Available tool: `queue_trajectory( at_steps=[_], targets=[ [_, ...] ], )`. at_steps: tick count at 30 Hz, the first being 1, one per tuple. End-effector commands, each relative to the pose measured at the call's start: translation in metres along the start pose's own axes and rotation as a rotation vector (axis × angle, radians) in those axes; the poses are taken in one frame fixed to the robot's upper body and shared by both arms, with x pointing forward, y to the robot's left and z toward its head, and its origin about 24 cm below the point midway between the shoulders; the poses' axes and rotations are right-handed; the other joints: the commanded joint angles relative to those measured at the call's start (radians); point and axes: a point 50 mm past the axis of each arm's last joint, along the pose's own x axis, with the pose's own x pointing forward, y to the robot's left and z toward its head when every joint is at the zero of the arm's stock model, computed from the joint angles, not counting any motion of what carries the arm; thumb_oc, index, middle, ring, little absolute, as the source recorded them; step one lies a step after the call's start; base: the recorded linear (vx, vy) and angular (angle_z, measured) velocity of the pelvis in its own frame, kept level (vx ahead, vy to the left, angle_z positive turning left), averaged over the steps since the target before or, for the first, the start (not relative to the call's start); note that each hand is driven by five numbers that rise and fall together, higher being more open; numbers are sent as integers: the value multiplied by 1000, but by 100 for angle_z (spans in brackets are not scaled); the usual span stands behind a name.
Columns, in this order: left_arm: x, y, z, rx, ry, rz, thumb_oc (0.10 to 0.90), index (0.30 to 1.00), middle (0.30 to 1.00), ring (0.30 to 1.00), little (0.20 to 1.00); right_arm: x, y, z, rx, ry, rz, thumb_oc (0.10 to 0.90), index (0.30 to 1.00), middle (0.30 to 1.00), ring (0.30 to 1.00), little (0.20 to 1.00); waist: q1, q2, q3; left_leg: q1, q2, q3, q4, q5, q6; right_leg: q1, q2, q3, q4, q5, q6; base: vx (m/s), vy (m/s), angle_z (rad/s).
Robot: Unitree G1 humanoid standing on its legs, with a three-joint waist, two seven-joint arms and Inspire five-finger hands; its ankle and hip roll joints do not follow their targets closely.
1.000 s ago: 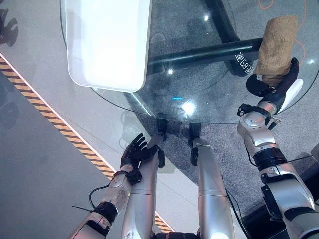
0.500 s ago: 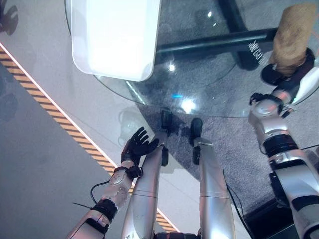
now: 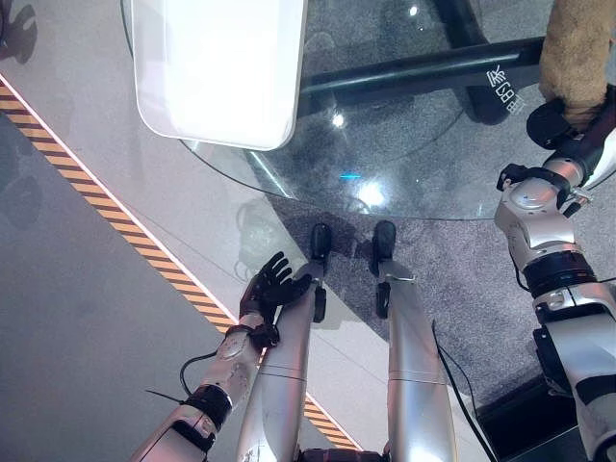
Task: Wipe the table with a cloth and put it in the basket.
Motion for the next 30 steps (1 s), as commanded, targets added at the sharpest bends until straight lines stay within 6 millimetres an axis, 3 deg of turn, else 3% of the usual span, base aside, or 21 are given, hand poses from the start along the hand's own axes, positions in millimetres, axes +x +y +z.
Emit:
queue_trajectory(
  at_steps=[1,10,15,20,30],
  targets=[
    [-31,8,-41,-18,87,9,800,900,900,900,900,11,-13,45,99,-199,-46,100,300,300,300,200,13,24,-18,35,-12,6,8,-41,57,69,53,-65,-125,97,-20,1,9,4],
    [-36,14,-44,-26,93,19,800,900,900,900,900,17,-20,62,122,-278,-86,100,300,300,300,200,19,21,-18,57,-12,1,-7,-39,58,92,54,-68,-143,100,-18,1,5,2],
    [-38,17,-46,-27,107,28,800,900,900,900,900,15,-12,90,41,-405,-34,100,300,300,300,200,29,15,-18,79,-13,-7,-22,-33,60,114,56,-72,-150,96,-17,0,0,0],
    [-39,23,-47,-23,117,31,800,900,900,900,900,13,1,107,-119,-480,54,100,300,300,300,200,42,12,-18,99,-14,-14,-43,-23,62,134,54,-78,-165,94,-19,3,13,2],
    [-42,34,-44,-16,106,34,800,900,900,900,900,5,30,107,-466,-529,310,100,300,300,300,200,65,8,-18,102,-15,-24,-69,-7,66,141,48,-90,-180,98,-18,2,27,8]
  ],
)
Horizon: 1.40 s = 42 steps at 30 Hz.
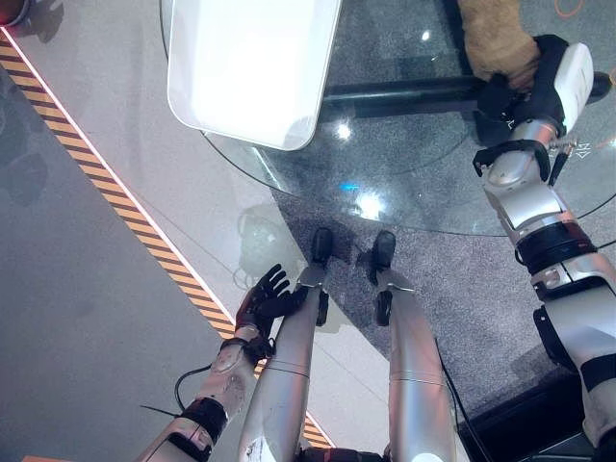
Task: Wipe the table with a cloth and put it in the basket.
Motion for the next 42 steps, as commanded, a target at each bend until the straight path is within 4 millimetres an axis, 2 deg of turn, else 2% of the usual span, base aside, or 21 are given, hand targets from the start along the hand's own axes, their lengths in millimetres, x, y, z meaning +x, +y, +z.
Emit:
queue_trajectory(
  at_steps=[1,8,15,16,20,33,37,42],
  targets=[
    [-24,15,-24,15,52,12,800,900,900,900,900,14,-32,41,-100,-224,-10,100,300,300,300,200,30,11,-21,41,-10,30,-13,-43,74,52,47,-32,-112,76,-5,-3,20,6],
    [-25,17,-23,21,44,5,800,900,900,900,900,4,-8,48,-192,-272,152,100,300,300,300,200,39,11,-21,41,-10,31,-26,-35,76,52,45,-38,-119,78,-5,-3,7,3],
    [-27,16,-24,26,40,4,800,900,900,900,900,-16,15,59,-263,-381,314,100,300,300,300,200,37,5,-21,42,-12,31,-35,-31,76,53,47,-36,-129,83,0,0,0,0],
    [-28,16,-24,24,35,4,800,900,900,900,900,-25,22,62,-259,-414,384,100,300,300,300,200,35,3,-21,44,-11,33,-39,-30,77,54,47,-34,-132,84,2,0,0,0],
    [-28,17,-21,23,22,8,800,900,900,900,900,-43,31,62,-215,-456,472,100,300,300,300,200,26,-3,-21,46,-11,36,-43,-28,79,54,50,-31,-136,86,5,0,0,0],
    [-28,19,-19,11,0,47,800,900,900,900,900,-105,41,46,53,-528,655,100,300,300,300,200,-21,-35,-21,47,-7,49,-42,-34,87,49,61,-14,-139,97,13,0,0,0],
    [-26,18,-17,8,-7,51,800,900,900,900,900,-118,45,38,49,-522,701,100,300,300,300,200,-33,-40,-21,47,-6,55,-44,-33,88,49,60,-12,-143,100,16,0,0,0],
    [-26,22,-15,10,-5,62,800,900,900,900,900,-116,46,15,28,-444,654,100,300,300,300,200,-41,-39,-21,51,-4,58,-46,-34,89,51,57,-12,-147,103,18,0,0,0]
  ],
)
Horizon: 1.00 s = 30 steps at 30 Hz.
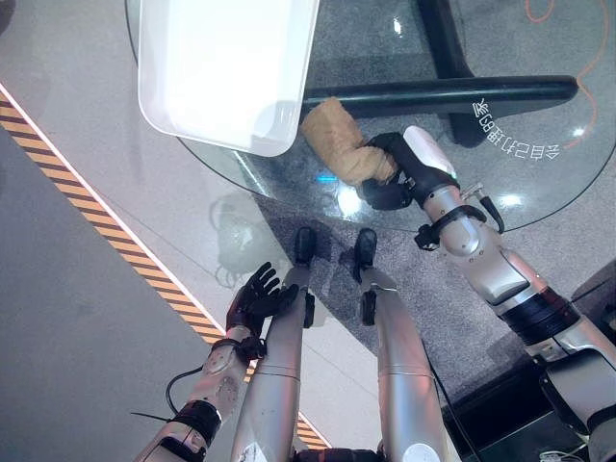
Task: Wipe the table with a cloth and put it in the basket.
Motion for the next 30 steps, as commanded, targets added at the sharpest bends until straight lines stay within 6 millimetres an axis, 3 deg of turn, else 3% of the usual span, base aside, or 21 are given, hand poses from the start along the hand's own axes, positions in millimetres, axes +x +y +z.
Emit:
queue_trajectory(
  at_steps=[1,2,4,5,9,10,11,14,21,26,30],
  targets=[
    [-27,16,-27,-11,45,48,800,900,900,900,900,-9,-7,12,26,-106,-81,100,300,300,300,200,24,6,-24,38,-10,74,-8,-33,83,16,49,8,-77,95,13,42,-8,1],
    [-32,17,-33,-12,62,54,800,900,900,900,900,-11,-4,5,31,-81,-97,100,300,300,300,200,27,9,-24,71,-8,70,-4,-63,80,46,53,11,-70,68,18,0,0,0],
    [-29,16,-29,-11,48,52,800,900,900,900,900,-10,-18,-1,32,-65,-200,100,300,300,300,200,22,9,-24,41,-9,76,-11,-34,84,18,48,8,-81,97,13,0,0,0],
    [-33,18,-35,-10,67,58,800,900,900,900,900,-12,-17,-6,42,-45,-231,100,300,300,300,200,26,13,-24,74,-7,70,-6,-65,82,47,52,11,-71,70,19,49,-13,1],
    [-34,16,-36,-9,70,59,800,900,900,900,900,-9,-34,-11,-2,-16,-337,100,300,300,300,200,26,16,-24,75,-8,69,-2,-70,84,47,53,13,-68,69,19,-2,-8,0],
    [-29,15,-31,-9,52,54,800,900,900,900,900,-6,-43,-9,-23,-23,-367,100,300,300,300,200,22,14,-24,43,-11,74,-8,-39,86,18,48,9,-77,97,14,-58,-20,-1],
    [-29,14,-30,-9,51,55,800,900,900,900,900,-5,-48,-9,-51,-13,-391,100,300,300,300,200,22,15,-24,43,-10,74,-8,-40,86,17,48,10,-75,97,15,-54,-21,-1],
    [-27,15,-28,1,57,49,800,900,900,900,900,-2,-88,-24,-127,81,-562,100,300,300,300,200,29,22,-24,49,-9,72,-5,-45,86,20,48,9,-71,95,15,1,-23,1],
    [-28,18,-28,24,71,37,800,900,900,900,900,-2,-148,-46,-174,238,-823,100,300,300,300,200,47,34,-24,44,-13,63,3,-51,83,20,50,4,-72,96,14,-1,-21,0],
    [-31,20,-29,29,77,24,800,900,900,900,900,-14,-182,-56,-143,295,-1019,100,300,300,300,200,49,44,-24,43,-16,61,4,-55,82,20,51,3,-76,94,12,0,-7,0],
    [-30,18,-27,24,76,16,800,900,900,900,900,-22,-194,-60,-125,323,-1107,100,300,300,300,200,45,50,-24,40,-18,63,5,-56,82,17,50,5,-79,91,9,5,-4,-6]
  ],
)
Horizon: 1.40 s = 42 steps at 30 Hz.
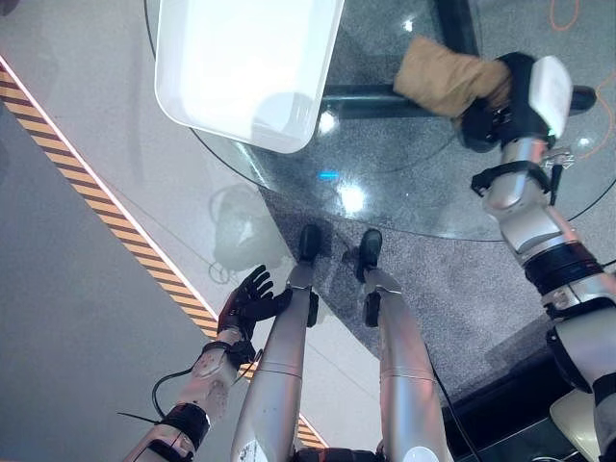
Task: Wipe the table with a cloth and put it in the basket.
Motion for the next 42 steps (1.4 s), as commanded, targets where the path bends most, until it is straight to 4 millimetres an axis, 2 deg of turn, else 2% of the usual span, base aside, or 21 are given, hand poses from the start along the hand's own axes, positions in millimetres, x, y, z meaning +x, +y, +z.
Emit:
queue_trajectory(
  at_steps=[1,10,11,15,18,22,27,32,33,38,42],
  targets=[
    [-23,1,-29,-51,60,5,800,900,900,900,900,31,-87,-10,-31,-2,-375,100,300,300,300,200,-6,66,-24,40,-12,42,12,-63,73,25,56,-17,-67,84,-8,11,-4,-10],
    [-24,-3,-30,-62,60,-7,800,900,900,900,900,30,-112,-32,26,106,-556,100,300,300,300,200,-17,76,-24,38,-9,48,9,-66,70,23,52,-9,-79,80,-13,2,-1,-2],
    [-24,-1,-31,-65,62,-4,800,900,900,900,900,29,-120,-42,30,152,-614,100,300,300,300,200,-21,78,-24,40,-9,51,9,-68,71,26,52,-7,-83,79,-14,5,3,-3],
    [-25,0,-30,-66,62,-3,800,900,900,900,900,27,-125,-51,36,202,-657,100,300,300,300,200,-23,79,-24,42,-8,54,8,-68,71,28,52,-5,-84,79,-14,4,3,-6],
    [-24,2,-29,-71,59,0,800,900,900,900,900,20,-132,-71,69,295,-715,100,300,300,300,200,-28,79,-24,45,-6,57,7,-69,71,30,54,-1,-88,81,-15,3,2,-3],
    [-23,1,-26,-70,56,-7,800,900,900,900,900,17,-131,-80,106,307,-705,100,300,300,300,200,-30,81,-24,42,-7,57,10,-69,71,27,53,1,-90,87,-14,0,0,0],
    [-22,-3,-26,-76,55,-7,800,900,900,900,900,23,-120,-51,160,158,-637,100,300,300,300,200,-29,82,-24,45,-9,56,6,-65,69,31,55,4,-93,84,-15,-1,6,-3],
    [-19,-7,-25,-77,51,-13,800,900,900,900,900,29,-106,-6,151,-42,-521,100,300,300,300,200,-24,84,-24,44,-12,55,1,-59,67,30,54,1,-93,79,-17,0,0,0],
    [-19,-7,-25,-79,50,-14,800,900,900,900,900,29,-102,8,142,-95,-487,100,300,300,300,200,-24,85,-24,43,-12,57,-1,-57,67,28,54,1,-92,78,-18,0,0,0],
    [-18,-6,-25,-86,44,-10,800,900,900,900,900,18,-77,52,93,-307,-257,100,300,300,300,200,-25,81,-24,38,-11,58,-1,-54,65,21,53,-1,-81,69,-18,0,0,0],
    [-19,-6,-26,-85,43,-9,800,900,900,900,900,2,-55,70,57,-424,-76,100,300,300,300,200,-26,78,-24,36,-9,61,-2,-52,66,17,52,-2,-76,65,-18,-3,12,3]
  ],
)
